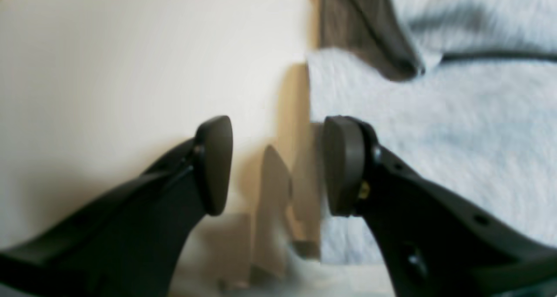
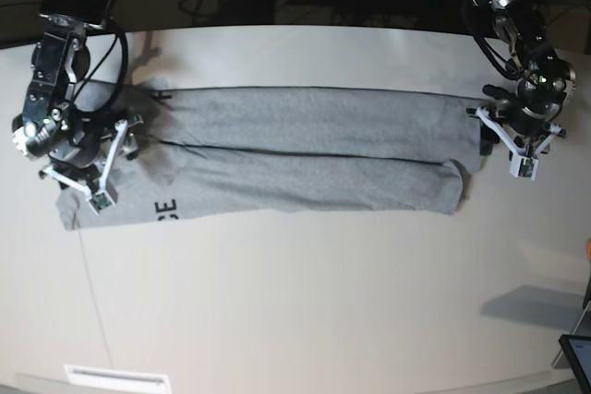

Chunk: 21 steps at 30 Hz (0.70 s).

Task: Fold the T-shirt properly
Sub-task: 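Lower both grippers onto the two ends of the grey strip, then move the left gripper down onto the strip's end and pinch it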

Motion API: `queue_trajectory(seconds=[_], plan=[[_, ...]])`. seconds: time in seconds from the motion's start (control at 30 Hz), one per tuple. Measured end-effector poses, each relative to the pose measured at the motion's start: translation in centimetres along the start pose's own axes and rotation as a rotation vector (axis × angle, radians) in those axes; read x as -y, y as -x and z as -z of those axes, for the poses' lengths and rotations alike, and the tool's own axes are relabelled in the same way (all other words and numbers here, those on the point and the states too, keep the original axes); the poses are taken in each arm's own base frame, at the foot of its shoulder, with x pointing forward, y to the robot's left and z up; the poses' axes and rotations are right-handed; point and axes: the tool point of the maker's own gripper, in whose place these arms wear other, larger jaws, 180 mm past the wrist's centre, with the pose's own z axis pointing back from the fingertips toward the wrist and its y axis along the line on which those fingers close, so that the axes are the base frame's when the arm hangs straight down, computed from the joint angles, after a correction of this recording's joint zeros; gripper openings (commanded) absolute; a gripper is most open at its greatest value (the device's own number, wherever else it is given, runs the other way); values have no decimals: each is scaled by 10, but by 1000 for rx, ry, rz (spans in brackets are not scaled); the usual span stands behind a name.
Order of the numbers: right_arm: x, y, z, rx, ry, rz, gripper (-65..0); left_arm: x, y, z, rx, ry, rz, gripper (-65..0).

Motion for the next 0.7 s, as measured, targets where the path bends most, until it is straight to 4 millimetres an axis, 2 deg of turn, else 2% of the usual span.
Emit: queue_trajectory(seconds=[0.17, 0.3, 0.37, 0.43, 0.5, 0.6, 0.7], plan=[[6, -16, -19, 37, 44, -23, -222, -5, 7, -7, -48, -20, 11, -324], [11, -17, -29, 28, 78, -34, -222, -34, -2, -31, -26, -123, -6, -317], [11, -18, -30, 33, 79, -34, -222, -45, -15, -46, -8, -168, 4, -314], [10, -18, -29, 33, 75, -32, -225, -45, -29, -55, 32, -156, -34, -312], [10, -16, -29, 29, 74, -32, -225, -44, -45, -55, 56, -114, -99, -312], [3, -17, -27, 32, 62, -18, -226, -52, -78, -52, 111, -79, -179, -312], [-3, -20, -26, 45, 43, -13, -228, -58, -94, -40, 112, -62, -238, -314]])
